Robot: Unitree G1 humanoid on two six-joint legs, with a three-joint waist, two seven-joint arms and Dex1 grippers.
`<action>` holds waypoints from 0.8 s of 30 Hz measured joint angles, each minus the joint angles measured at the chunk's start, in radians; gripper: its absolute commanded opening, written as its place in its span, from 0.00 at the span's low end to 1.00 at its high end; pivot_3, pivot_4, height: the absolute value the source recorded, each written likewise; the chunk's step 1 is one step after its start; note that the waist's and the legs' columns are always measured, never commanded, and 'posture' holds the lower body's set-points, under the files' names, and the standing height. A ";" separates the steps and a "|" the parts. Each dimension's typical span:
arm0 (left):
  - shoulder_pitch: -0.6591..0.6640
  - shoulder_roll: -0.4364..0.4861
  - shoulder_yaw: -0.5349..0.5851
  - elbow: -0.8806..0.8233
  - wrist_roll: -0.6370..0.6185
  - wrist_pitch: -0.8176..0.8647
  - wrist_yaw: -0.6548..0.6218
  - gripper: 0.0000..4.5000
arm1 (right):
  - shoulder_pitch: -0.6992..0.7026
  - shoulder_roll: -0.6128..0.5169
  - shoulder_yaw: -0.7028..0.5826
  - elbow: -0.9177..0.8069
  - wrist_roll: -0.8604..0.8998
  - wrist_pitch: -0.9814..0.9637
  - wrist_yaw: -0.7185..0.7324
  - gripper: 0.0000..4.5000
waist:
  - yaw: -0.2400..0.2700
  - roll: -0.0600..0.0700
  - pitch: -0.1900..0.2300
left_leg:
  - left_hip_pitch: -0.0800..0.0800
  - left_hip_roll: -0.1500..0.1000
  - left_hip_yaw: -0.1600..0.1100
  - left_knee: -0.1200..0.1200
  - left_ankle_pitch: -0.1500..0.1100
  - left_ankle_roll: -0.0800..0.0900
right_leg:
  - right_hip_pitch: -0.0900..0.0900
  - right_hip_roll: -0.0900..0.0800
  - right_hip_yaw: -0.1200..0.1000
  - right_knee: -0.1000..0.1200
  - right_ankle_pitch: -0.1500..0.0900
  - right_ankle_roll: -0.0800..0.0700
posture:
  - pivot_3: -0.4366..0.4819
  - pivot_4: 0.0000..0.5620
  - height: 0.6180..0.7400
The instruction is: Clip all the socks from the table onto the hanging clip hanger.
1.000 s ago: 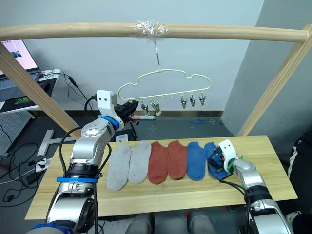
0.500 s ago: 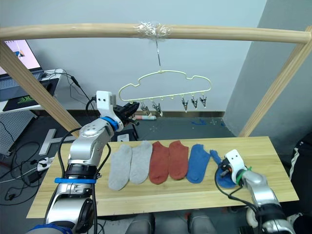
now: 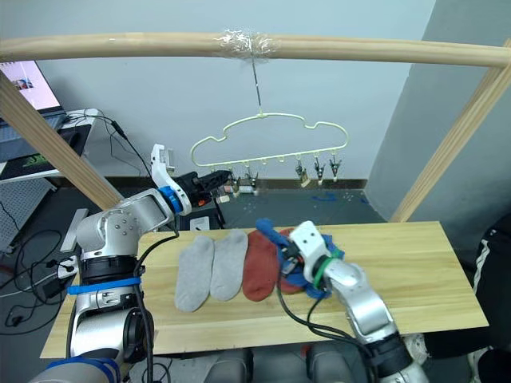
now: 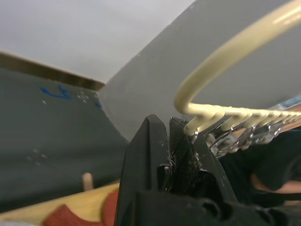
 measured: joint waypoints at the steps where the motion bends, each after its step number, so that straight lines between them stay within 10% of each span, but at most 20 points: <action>1: -0.001 -0.013 0.010 -0.007 -0.011 0.011 0.016 0.01 | -0.019 0.022 0.002 0.022 -0.005 -0.003 -0.017 0.01 | 0.003 -0.001 0.000 | 0.000 0.000 0.000 0.000 0.000 0.000 | -0.001 0.000 0.000 0.001 0.000 0.000 | 0.64 0.34 1.00; 24: -0.008 -0.050 0.066 -0.036 -0.128 0.085 0.128 0.01 | -0.126 0.111 0.057 0.043 -0.030 -0.014 -0.029 0.01 | 0.016 -0.003 0.002 | -0.002 0.000 0.000 -0.001 0.000 0.000 | -0.003 0.000 0.000 0.001 0.000 0.000 | 0.65 0.33 1.00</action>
